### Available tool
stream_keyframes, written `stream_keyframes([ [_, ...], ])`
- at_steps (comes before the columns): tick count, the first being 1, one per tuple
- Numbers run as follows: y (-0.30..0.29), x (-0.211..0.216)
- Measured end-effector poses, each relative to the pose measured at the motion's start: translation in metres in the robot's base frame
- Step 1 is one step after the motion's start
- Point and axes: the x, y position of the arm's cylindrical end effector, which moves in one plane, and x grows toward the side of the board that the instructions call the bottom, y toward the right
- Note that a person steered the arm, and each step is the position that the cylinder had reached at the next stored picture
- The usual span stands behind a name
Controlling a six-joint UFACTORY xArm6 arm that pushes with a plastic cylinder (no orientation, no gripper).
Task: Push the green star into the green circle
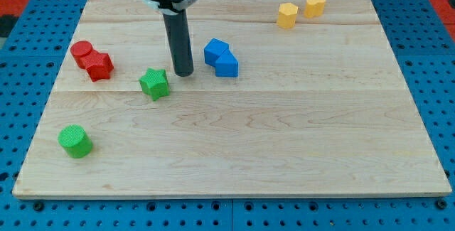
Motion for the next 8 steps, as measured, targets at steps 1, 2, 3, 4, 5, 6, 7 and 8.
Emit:
stream_keyframes([
  [1,-0.042,0.019],
  [2,-0.05,0.002],
  [3,-0.08,-0.001],
  [4,-0.095,0.038],
  [5,-0.096,0.069],
  [6,-0.093,0.095],
  [7,-0.06,0.066],
  [8,-0.086,0.049],
])
